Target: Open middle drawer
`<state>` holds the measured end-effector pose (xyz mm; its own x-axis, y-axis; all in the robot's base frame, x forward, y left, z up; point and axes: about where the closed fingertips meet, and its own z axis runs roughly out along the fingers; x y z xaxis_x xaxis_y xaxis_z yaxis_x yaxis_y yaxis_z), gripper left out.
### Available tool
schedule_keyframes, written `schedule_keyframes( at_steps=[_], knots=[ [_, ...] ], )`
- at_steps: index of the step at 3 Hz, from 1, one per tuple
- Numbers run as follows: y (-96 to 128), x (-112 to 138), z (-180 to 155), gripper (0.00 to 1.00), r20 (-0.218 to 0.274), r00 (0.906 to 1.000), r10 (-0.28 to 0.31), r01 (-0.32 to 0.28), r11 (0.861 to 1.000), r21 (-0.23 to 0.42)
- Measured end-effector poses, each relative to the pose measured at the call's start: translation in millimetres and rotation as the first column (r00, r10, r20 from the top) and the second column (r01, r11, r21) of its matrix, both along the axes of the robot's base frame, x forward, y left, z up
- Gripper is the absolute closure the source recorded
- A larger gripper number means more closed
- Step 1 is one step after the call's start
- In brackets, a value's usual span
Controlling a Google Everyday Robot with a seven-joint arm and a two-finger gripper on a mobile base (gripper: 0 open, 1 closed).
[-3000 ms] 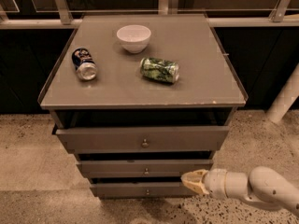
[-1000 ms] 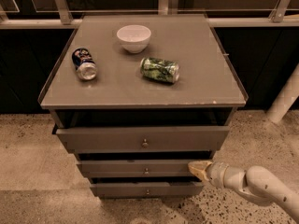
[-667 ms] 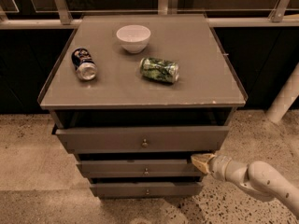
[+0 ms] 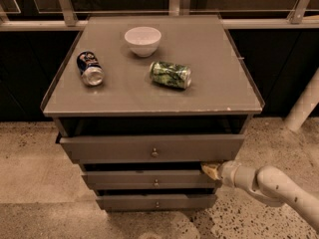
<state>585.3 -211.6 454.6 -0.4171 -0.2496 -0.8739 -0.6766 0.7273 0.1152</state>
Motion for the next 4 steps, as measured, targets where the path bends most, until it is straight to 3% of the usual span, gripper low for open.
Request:
schedule_keyframes(
  at_steps=[1, 2, 4],
  knots=[
    [0, -1, -1, 1.0, 0.0, 1.0, 0.0, 0.0, 1.0, 0.0],
    [2, -7, -17, 1.0, -0.048, 0.9988, -0.001, 0.0, 0.999, -0.032],
    [1, -11, -15, 1.0, -0.066, 0.9978, -0.008, 0.006, 0.999, -0.041]
  ],
)
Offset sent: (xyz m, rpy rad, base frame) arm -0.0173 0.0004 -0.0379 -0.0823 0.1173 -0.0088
